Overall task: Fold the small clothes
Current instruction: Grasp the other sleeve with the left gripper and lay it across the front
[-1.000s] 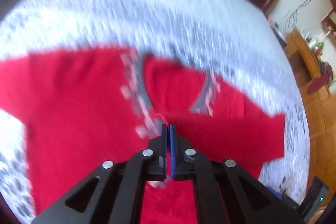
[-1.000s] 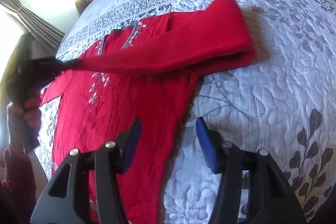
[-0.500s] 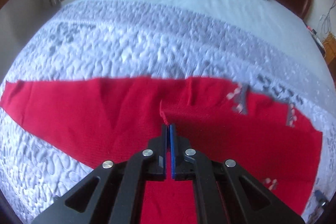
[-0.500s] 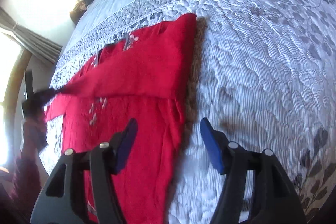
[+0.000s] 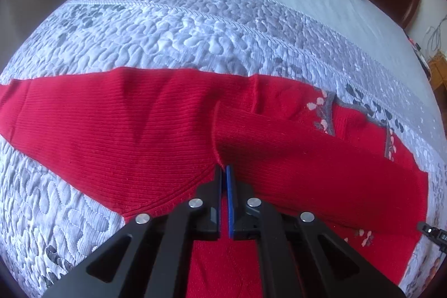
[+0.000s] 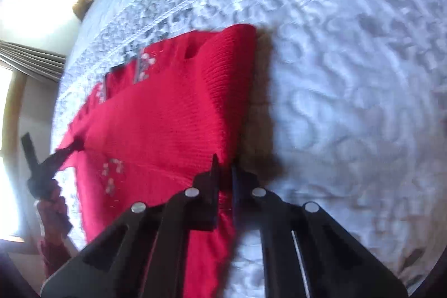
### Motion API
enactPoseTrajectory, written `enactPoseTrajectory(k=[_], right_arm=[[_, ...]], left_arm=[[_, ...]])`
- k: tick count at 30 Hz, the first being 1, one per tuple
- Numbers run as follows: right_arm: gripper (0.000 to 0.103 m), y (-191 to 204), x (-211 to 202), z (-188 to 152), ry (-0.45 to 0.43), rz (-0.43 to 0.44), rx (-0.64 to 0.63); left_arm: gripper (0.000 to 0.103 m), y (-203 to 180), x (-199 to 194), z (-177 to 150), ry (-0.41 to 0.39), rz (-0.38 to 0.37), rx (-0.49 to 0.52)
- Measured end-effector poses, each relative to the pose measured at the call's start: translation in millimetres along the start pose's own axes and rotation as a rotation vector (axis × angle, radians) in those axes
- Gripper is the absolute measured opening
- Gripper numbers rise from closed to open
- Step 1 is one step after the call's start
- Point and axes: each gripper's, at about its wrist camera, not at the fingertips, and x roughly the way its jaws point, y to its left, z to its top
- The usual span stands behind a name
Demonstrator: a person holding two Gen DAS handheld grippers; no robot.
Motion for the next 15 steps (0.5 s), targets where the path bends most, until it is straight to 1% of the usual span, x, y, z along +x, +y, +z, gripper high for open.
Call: enactPoseTrajectory(k=[1,3,4,5,7,10,11,12,13,15], right_arm=[[0.006,-9.0,0.9,0.3,0.006,-0.03,0.026],[0.005,-16.3,8.0,-1.6,0.021,-0.012,0.055],[0.005,-15.4,10.1,-2.0,0.02,-0.021,0.053],[0.006,-12.1,10.7,-2.0,0.015,-0.036,0.043],[0.008,3.3,8.7,-4.1,-0.002,-0.085,-0.025],[0.027,6.8,-2.4,-10.6,-0.016,-0.118,-0.043],[0.038,9.7,-10.1,-17.4,-0.035,-0.124,-0.045],[0.045,11.2,-14.8,-22.0,-0.044,-0.119,-0.047],[0.047,10.5,-19.3,-28.5,-0.046,-0.103,-0.048],[0.049,11.4,-23.9,-52.1,-0.029,-0.051,-0.043]], left_arm=[[0.004,-0.6,3.8,-0.8,0.015,-0.011,-0.001],[0.007,-1.7,14.8,-5.8,0.04,0.008,0.001],[0.008,-3.6,18.1,-9.1,0.026,0.022,0.015],[0.009,-5.3,18.7,-10.7,0.015,0.032,0.031],[0.009,-6.2,15.8,-11.4,0.006,0.034,0.05],[0.01,4.9,3.3,-10.6,0.015,0.011,0.021],[0.01,10.2,-2.9,-10.9,0.012,0.002,0.009],[0.013,15.9,-10.1,-13.1,0.009,-0.007,0.002],[0.015,22.3,-19.0,-18.7,0.007,-0.013,0.005],[0.024,31.7,-31.0,-31.9,0.009,-0.015,0.021]])
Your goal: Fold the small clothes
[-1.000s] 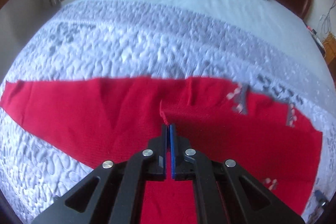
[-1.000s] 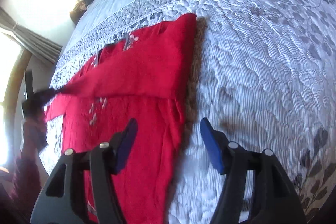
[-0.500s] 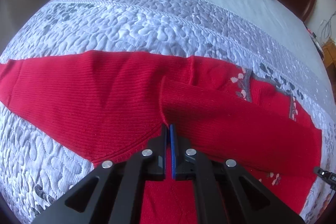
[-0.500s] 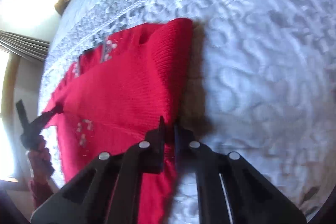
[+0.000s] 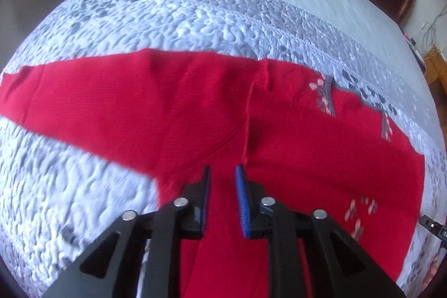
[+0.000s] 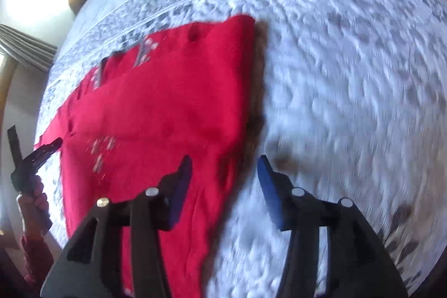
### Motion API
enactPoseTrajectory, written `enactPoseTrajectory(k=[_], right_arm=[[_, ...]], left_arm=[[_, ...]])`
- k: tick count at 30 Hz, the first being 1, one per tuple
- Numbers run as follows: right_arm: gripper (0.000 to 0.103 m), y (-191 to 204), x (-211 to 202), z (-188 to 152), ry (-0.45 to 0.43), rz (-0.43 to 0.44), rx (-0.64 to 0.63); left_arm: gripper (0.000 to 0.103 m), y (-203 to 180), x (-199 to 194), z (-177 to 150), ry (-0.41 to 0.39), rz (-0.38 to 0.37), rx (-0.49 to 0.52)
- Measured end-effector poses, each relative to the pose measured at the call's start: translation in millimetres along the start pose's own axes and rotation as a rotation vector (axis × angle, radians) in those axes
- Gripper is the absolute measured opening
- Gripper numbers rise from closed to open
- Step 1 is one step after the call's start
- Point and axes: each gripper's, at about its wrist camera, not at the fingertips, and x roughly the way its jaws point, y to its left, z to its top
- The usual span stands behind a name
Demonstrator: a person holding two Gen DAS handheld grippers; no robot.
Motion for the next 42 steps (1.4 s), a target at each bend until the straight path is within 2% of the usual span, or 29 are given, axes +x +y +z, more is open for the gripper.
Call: enactPoseTrajectory(k=[4,6,10,11,12,15,17,20,22,23,25,26,27,29,33,35,37,38,39,40,42], right_arm=[[0.049,0.9,-2.5,-54.7,0.064,0.045,-0.019],[0.05,4.5,-4.8,-74.9,0.067,0.066,-0.028],[0.05,14.0,2.3,-81.3,0.081,0.166,0.001],[0.033,14.4,8.2,-79.9,0.099,0.193,0.013],[0.005,14.6,16.7,-79.0,0.121,0.203,0.039],[0.004,4.9,16.8,-81.2,0.115,0.213,0.105],[0.003,-2.4,4.3,-88.4,0.084,0.147,0.123],[0.003,-9.0,0.3,-101.8,0.081,0.126,0.154],[0.005,-6.0,0.1,-102.1,0.063,0.129,0.133],[0.01,-3.4,-1.8,-102.7,0.053,0.136,0.139],[0.026,-2.7,-7.0,-109.0,0.057,0.143,0.135],[0.044,3.0,-14.8,-117.1,0.044,0.146,0.116],[0.05,6.7,-21.0,-126.9,0.042,0.125,0.089],[0.05,14.8,-29.5,-150.4,0.059,0.074,0.028],[0.05,27.8,-29.7,-196.5,0.117,0.104,-0.019],[0.05,36.4,-23.8,-211.9,0.144,0.09,-0.037],[0.044,43.8,-16.8,-227.4,0.158,0.059,-0.06],[0.033,47.0,-14.8,-231.6,0.162,0.055,-0.067],[0.012,49.8,-13.4,-235.9,0.167,0.05,-0.077],[0.006,49.9,-13.4,-237.2,0.172,0.07,-0.07],[0.006,46.5,-18.7,-239.6,0.166,0.098,-0.036]], left_arm=[[0.029,23.2,-19.1,-48.5,0.035,0.02,0.057],[0.031,32.1,-22.6,-67.5,0.055,0.038,0.063],[0.035,37.5,-30.0,-93.3,0.043,0.041,0.062],[0.037,37.0,-31.1,-96.4,0.037,0.045,0.064],[0.04,35.4,-33.1,-99.2,0.03,0.048,0.066],[0.041,32.6,-35.5,-109.2,0.034,0.052,0.079],[0.041,33.4,-37.8,-116.1,0.039,0.05,0.081],[0.041,35.8,-42.1,-126.1,0.037,0.044,0.094],[0.041,35.1,-46.0,-130.8,0.039,0.051,0.096],[0.041,34.7,-48.8,-133.0,0.042,0.055,0.097],[0.041,33.6,-58.2,-141.1,0.044,0.043,0.095],[0.042,32.9,-62.1,-146.0,0.045,0.038,0.095],[0.043,33.4,-66.0,-151.6,0.046,0.035,0.095],[0.043,35.7,-71.7,-165.7,0.054,0.037,0.104],[0.045,37.9,-81.2,-188.2,0.043,0.055,0.131],[0.048,37.0,-83.9,-195.1,0.05,0.044,0.122],[0.049,34.0,-83.7,-200.8,0.069,0.021,0.106],[0.05,33.4,-84.8,-203.6,0.07,0.018,0.104],[0.05,32.4,-86.0,-206.2,0.069,0.018,0.109],[0.05,31.5,-87.4,-208.9,0.067,0.02,0.117],[0.051,33.0,-89.6,-213.6,0.072,0.019,0.113]])
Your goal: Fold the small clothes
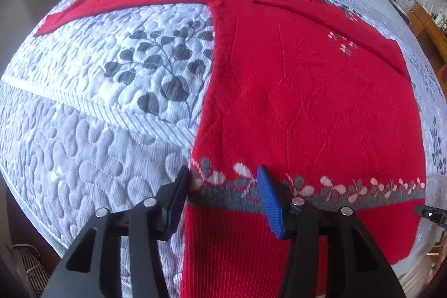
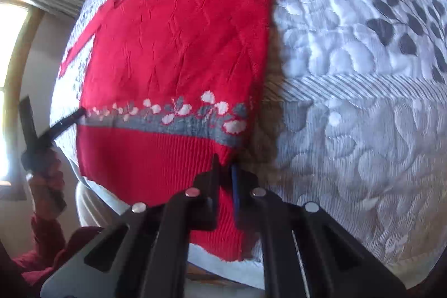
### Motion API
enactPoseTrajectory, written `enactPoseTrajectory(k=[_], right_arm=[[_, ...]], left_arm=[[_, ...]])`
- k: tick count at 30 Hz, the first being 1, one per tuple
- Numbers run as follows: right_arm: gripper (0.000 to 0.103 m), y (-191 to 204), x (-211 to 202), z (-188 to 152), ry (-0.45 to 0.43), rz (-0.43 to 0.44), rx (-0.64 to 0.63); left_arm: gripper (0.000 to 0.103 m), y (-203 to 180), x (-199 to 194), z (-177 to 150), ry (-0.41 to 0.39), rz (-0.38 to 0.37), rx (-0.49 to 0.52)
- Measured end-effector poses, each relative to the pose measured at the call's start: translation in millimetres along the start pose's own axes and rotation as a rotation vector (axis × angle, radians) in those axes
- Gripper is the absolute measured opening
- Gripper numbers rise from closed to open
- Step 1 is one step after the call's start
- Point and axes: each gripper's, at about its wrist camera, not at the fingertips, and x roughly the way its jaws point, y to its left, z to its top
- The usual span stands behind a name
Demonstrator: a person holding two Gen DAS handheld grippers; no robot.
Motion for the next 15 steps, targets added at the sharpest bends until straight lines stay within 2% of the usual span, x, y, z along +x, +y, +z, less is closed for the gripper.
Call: enactPoseTrajectory(k=[3,8,11,12,15], right_arm=[[0.005,-3.3,-7.2,-5.4,0.011,-0.041,0.002],[0.007,-8.3,8.6,-7.2,0.047,-0.09,0.023],[0.022,0.9,1.0,1.1,0.022,-0.109,0.001],[0.032,6.1,-3.7,4.4,0.003,-0.131,-0.007],[0.034,21.9,-17.9,12.7,-0.056,-0.215,-0.058]], left_arm=[[0.056,0.3,0.2,-10.5,0.013,0.003,-0.003],[0.057,-4.6,0.9,-22.9,-0.012,0.04,0.05],[0.057,2.3,-5.6,-17.7,0.01,0.006,0.026],[0.057,6.3,-8.8,-14.8,0.009,0.0,0.016],[0.057,27.7,-21.5,9.5,-0.04,0.02,-0.016]])
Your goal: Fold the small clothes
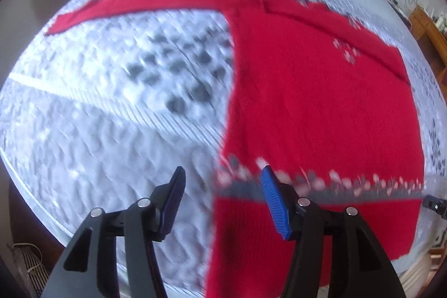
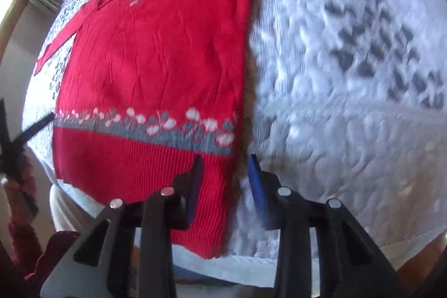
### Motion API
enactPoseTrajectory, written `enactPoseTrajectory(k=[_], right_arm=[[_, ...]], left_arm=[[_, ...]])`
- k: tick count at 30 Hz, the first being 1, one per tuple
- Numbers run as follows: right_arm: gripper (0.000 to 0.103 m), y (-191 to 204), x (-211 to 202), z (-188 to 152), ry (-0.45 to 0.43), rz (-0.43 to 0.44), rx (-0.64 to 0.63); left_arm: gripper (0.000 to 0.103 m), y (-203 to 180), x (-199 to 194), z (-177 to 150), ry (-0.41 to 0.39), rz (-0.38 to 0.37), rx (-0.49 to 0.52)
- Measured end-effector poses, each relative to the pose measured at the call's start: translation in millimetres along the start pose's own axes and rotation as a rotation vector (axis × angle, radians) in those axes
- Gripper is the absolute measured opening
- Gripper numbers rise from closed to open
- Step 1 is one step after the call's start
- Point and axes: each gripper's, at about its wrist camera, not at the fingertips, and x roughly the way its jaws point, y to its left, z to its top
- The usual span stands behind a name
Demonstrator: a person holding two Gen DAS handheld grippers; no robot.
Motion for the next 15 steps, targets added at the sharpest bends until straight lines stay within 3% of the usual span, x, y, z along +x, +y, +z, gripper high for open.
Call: enactPoseTrajectory(k=[6,10,15], right_arm=[[0.034,36.4,-1.7,46.7,-0.014,0.004,-0.081],[0.034,62.4,13.7,78.1,-0.002,0.015,-0.126],[0.037,79.7,33.6,101.5,0.023,0.011,-0.164]], left_arm=[[0.058,67.9,17.8,93.6,-0.021,0.076,-0.138],[0.058,145.2,40.1,155.5,-0.005,0.103,-0.289],[0.058,247.4,47.7,199.8,-0.015,0.142,-0.47]])
